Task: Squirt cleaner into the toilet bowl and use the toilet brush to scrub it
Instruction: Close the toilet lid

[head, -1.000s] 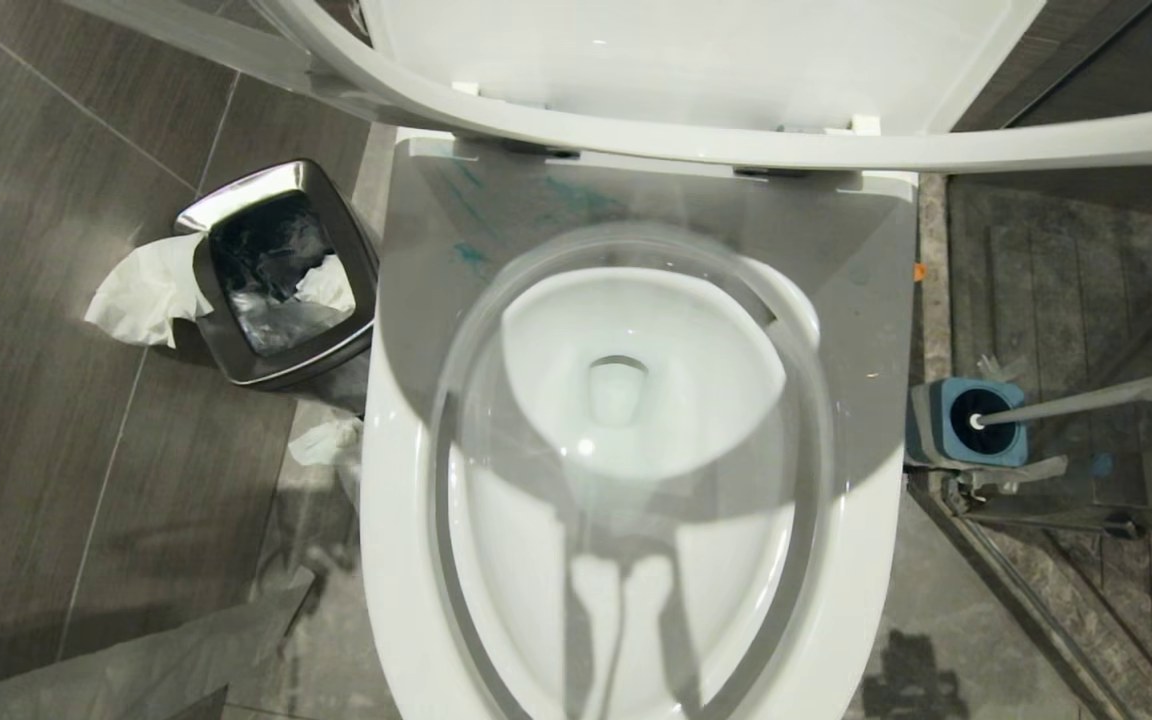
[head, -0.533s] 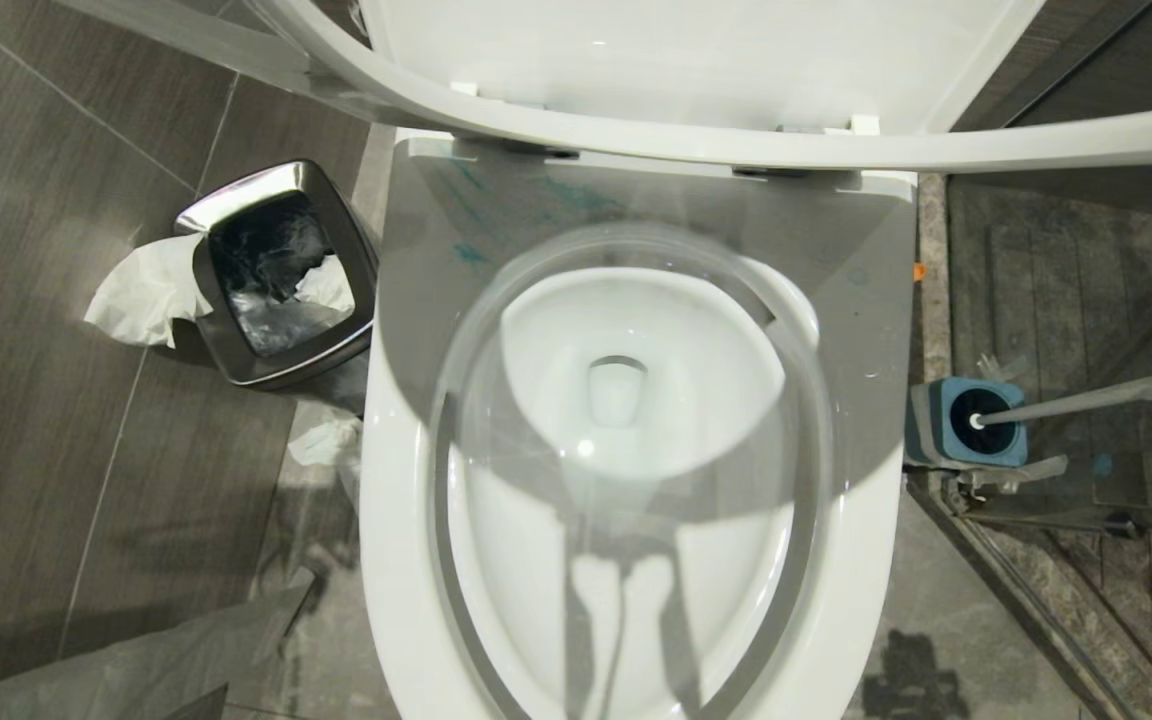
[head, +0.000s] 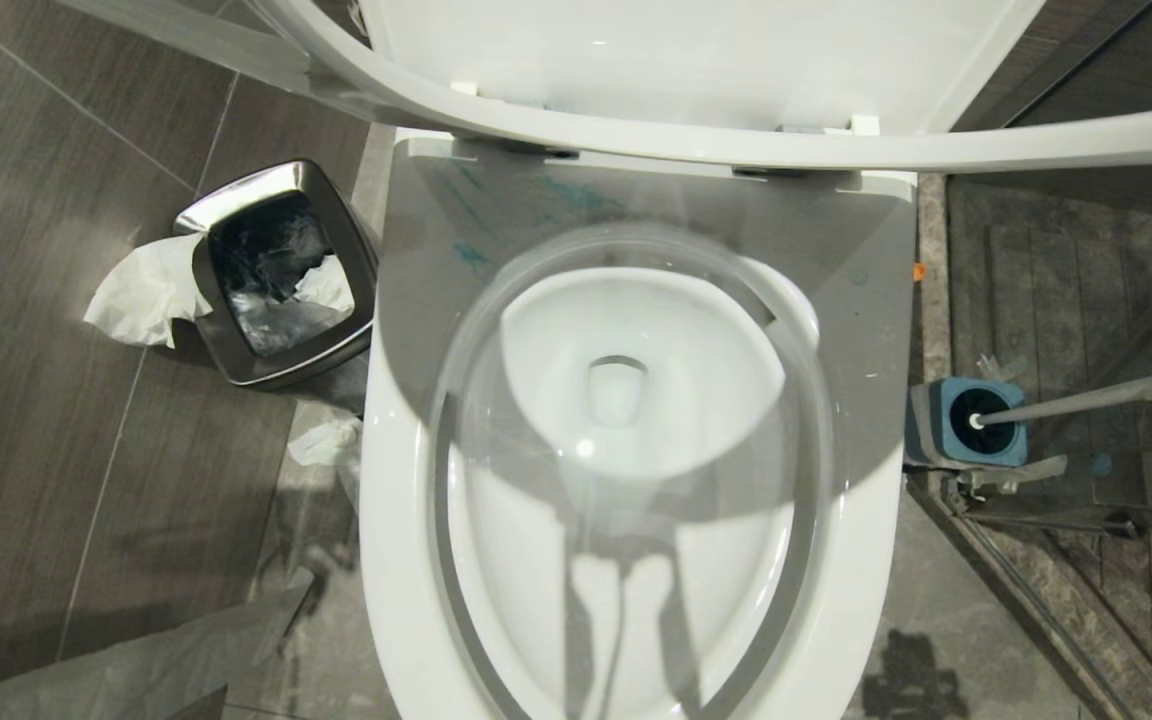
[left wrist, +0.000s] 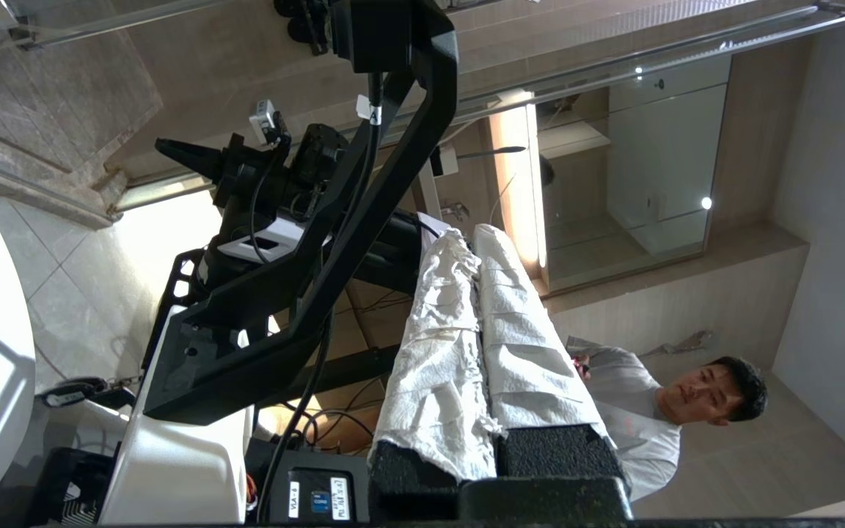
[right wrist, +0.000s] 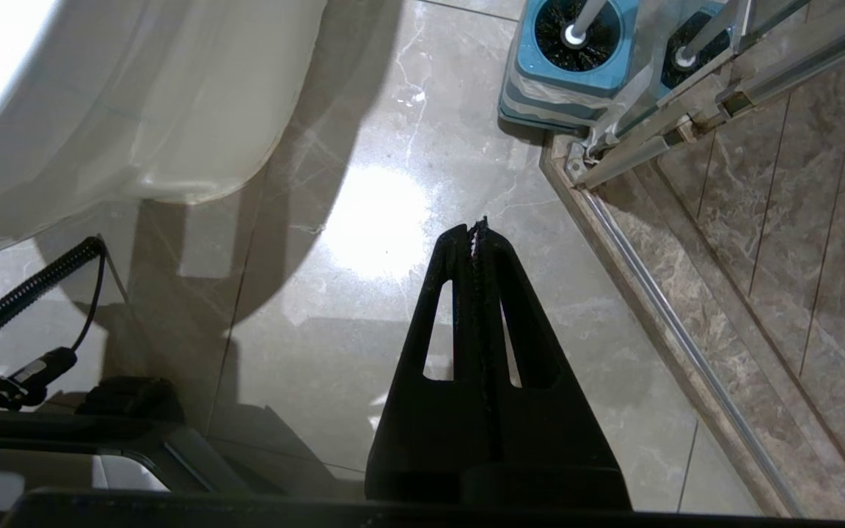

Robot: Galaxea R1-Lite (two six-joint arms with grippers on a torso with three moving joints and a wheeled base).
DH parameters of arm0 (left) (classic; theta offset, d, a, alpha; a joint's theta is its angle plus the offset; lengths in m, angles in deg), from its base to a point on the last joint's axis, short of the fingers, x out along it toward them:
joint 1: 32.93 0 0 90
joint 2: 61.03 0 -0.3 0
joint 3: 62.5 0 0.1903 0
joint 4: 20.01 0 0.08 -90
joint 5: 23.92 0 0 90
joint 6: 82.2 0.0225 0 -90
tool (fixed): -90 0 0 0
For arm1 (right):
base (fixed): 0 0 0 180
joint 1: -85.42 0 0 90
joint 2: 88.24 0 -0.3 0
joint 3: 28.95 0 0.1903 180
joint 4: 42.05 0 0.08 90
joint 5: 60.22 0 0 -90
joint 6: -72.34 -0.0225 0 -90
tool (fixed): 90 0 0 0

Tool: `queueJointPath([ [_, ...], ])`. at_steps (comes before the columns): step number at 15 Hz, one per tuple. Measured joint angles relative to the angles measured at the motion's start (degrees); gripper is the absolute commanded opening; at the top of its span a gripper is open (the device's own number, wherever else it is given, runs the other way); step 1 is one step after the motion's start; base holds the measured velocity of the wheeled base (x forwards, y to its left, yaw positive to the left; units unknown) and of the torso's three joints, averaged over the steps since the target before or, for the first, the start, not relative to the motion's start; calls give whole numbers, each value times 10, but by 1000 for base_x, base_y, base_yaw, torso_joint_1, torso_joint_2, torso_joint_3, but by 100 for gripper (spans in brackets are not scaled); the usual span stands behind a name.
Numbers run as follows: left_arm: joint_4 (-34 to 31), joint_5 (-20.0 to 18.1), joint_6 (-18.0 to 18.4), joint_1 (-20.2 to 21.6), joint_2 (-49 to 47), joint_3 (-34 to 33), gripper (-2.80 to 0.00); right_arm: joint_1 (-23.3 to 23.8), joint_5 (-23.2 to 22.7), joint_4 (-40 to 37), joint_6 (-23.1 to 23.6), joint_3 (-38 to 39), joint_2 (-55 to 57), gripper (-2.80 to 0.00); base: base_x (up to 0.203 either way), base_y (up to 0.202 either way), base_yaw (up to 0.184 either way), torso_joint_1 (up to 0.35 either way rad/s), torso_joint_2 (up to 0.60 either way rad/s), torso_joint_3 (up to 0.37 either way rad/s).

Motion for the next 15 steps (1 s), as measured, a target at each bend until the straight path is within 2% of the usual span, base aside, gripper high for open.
queueJointPath([
  [15,0,0,0,18,-1,27,-280,0,0,0,0,0,0,-280,0,0,0,0,0,8],
])
